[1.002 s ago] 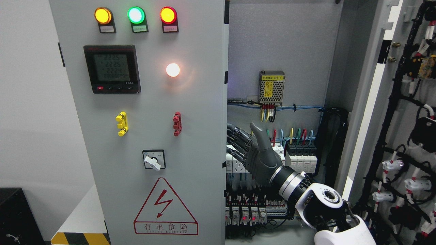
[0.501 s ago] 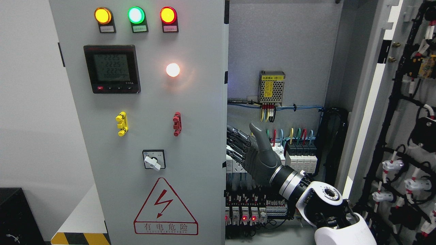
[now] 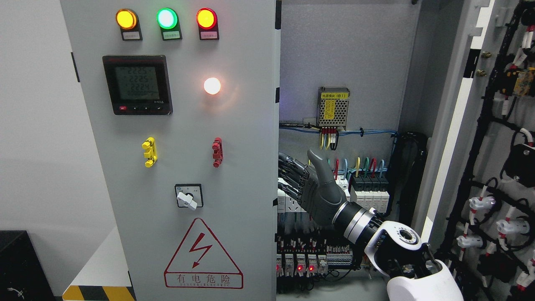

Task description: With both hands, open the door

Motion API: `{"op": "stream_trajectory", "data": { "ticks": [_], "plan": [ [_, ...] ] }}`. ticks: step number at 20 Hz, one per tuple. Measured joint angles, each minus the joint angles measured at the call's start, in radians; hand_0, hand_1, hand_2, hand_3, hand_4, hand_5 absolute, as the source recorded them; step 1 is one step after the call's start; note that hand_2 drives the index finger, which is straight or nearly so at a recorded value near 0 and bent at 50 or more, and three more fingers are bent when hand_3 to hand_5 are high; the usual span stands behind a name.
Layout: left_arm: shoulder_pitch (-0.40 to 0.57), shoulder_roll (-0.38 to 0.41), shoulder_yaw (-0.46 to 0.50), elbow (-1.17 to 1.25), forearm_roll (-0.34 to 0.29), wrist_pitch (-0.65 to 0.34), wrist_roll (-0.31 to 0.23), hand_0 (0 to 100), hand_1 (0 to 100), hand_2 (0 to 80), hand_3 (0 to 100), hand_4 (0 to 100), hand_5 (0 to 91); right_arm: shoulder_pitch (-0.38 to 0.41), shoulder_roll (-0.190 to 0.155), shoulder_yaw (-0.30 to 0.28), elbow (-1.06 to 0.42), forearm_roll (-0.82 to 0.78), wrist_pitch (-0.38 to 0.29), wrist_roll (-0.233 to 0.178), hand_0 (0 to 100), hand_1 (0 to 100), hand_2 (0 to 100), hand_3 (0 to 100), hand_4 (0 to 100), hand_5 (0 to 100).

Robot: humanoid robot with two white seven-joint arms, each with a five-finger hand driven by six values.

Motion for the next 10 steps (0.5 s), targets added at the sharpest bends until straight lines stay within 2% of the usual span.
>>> {"op": "stream_trajectory", "data": {
  "ticks": [6,10],
  "plan": [
    [-0.001,0.0,0.0,0.0,0.0,0.0,-0.002,0,0,0.0,0,0,0.0,-0.007,-0.001,-0.001,0.003,0.0,0.0,0.039,0,0,0,0,0,0],
    [-0.001,0.0,0.0,-0.001,0.001,-0.001,-0.002,0,0,0.0,0,0,0.0,-0.01,-0.001,-0.002,0.005,0.0,0.001,0.051,0,0,0,0,0,0]
  ]
}}
